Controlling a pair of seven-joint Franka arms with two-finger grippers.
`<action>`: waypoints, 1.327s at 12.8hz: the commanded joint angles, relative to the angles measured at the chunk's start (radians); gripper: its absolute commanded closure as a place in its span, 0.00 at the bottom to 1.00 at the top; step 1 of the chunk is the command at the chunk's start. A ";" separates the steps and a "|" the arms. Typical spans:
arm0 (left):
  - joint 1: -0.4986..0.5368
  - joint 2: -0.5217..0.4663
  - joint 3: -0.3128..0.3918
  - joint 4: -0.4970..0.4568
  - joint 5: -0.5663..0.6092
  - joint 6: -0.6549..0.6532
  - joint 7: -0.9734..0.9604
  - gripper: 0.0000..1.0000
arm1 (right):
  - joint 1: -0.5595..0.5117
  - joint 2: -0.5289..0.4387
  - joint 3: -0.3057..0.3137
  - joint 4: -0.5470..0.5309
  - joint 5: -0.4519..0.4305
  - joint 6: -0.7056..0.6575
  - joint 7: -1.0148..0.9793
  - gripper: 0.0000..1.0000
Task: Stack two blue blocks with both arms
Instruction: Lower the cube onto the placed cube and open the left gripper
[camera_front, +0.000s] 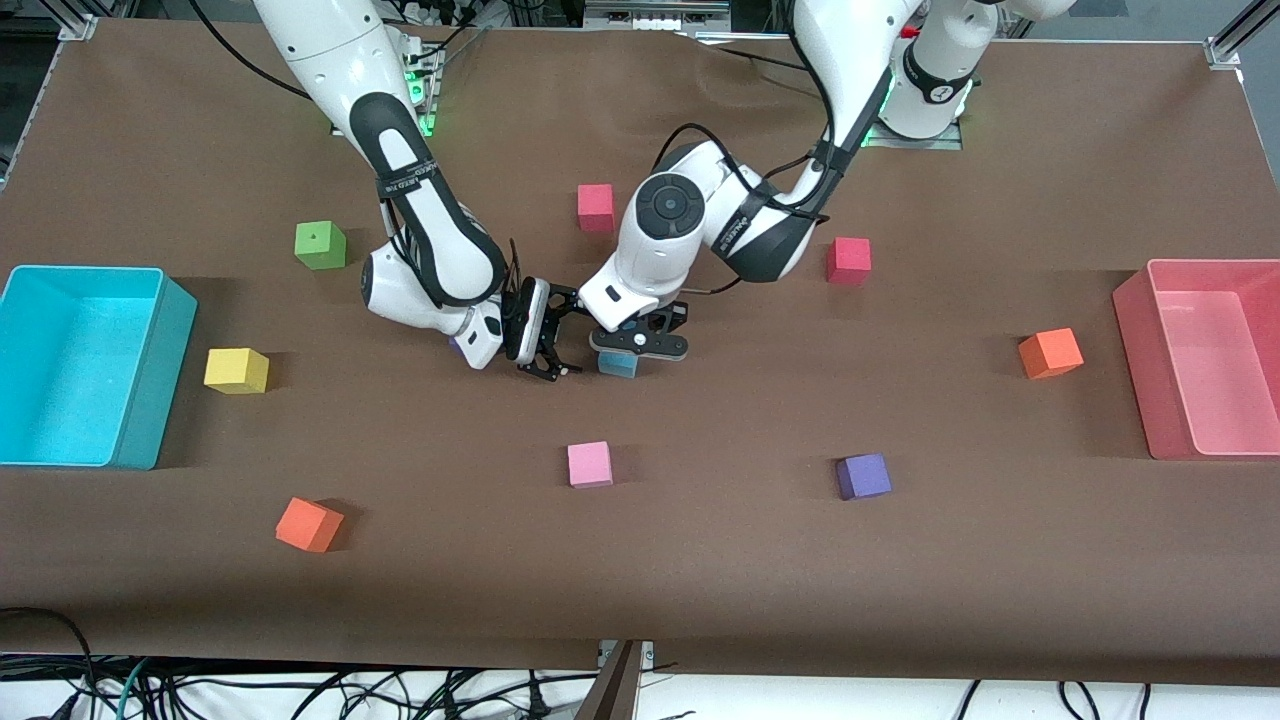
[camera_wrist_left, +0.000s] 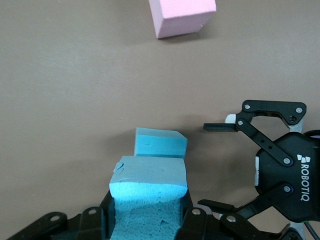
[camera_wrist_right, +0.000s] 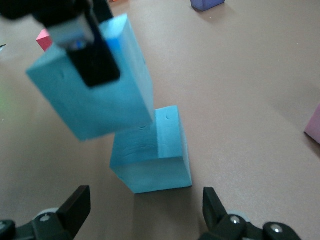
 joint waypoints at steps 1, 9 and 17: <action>-0.045 0.063 0.042 0.061 -0.027 0.056 -0.022 1.00 | -0.010 -0.001 0.008 0.003 0.024 -0.009 -0.029 0.01; -0.050 0.068 0.058 0.061 -0.026 0.064 -0.021 0.93 | -0.010 -0.001 0.008 0.003 0.024 -0.009 -0.029 0.01; -0.056 0.068 0.061 0.050 -0.017 0.064 -0.013 0.00 | -0.010 -0.001 0.008 0.003 0.024 -0.020 -0.029 0.01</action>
